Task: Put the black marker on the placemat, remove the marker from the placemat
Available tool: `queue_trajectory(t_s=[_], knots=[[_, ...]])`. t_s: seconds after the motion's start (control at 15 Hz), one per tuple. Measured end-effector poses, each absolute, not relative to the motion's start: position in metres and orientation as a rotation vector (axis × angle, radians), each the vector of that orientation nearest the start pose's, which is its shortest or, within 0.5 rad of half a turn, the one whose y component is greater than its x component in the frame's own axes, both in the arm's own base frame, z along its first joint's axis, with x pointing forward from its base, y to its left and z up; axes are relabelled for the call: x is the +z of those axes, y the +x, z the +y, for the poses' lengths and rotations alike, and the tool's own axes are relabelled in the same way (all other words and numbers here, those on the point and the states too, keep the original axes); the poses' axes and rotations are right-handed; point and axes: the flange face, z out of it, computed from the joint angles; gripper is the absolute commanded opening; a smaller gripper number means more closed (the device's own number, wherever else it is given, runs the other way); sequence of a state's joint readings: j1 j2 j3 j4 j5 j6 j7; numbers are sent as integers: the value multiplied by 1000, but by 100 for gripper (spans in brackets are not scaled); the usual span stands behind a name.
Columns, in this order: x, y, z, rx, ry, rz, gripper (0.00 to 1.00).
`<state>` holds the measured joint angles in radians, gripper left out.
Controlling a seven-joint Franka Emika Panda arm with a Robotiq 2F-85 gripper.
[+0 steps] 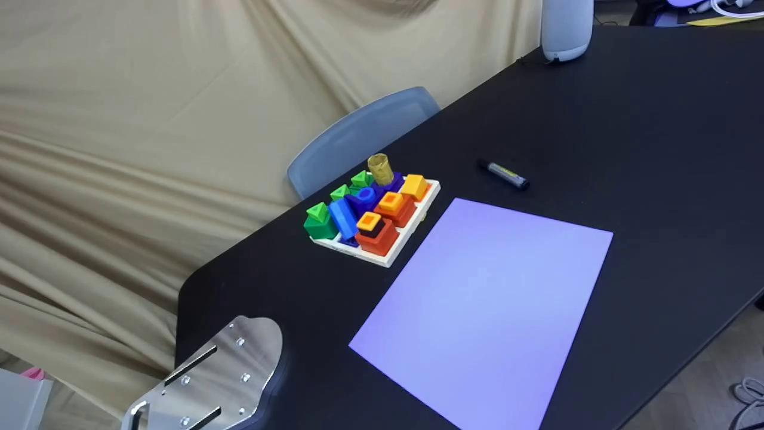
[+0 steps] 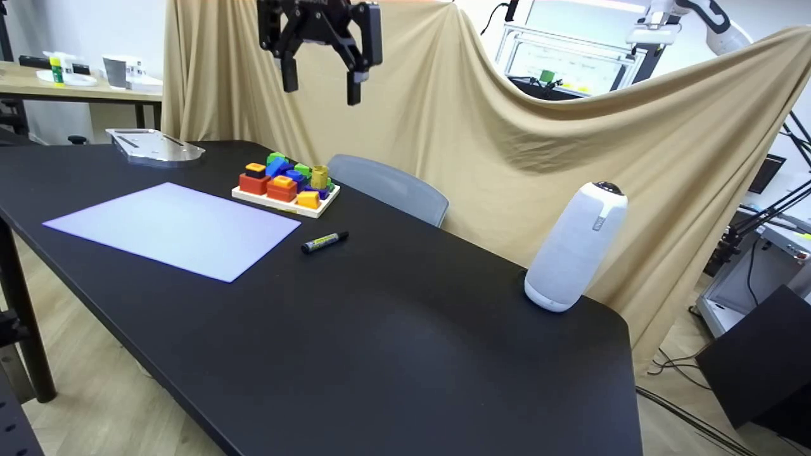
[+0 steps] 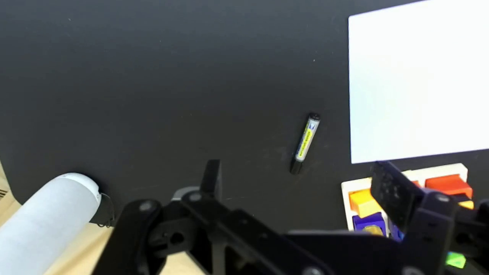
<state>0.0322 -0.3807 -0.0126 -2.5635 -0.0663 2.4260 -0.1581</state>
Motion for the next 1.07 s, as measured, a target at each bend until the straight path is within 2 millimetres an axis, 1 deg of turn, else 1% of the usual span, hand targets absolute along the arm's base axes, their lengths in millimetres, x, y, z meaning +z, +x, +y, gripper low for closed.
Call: queue_trajectory(t_s=[0.27, 0.4, 0.47, 0.53, 0.73, 0.87, 0.93, 1.07], knots=[[390, 485, 22, -320, -3125, -289, 100], [376, 502, 30, -277, -3112, -279, 100], [372, 502, 30, -267, -3113, -281, 100], [372, 502, 29, -266, -3113, -280, 100], [377, 500, 28, -281, -3113, -279, 100], [376, 501, 28, -289, -3113, -277, 100], [374, 503, 29, -308, -3110, -277, 100], [362, 511, 33, -357, -3097, -269, 100]])
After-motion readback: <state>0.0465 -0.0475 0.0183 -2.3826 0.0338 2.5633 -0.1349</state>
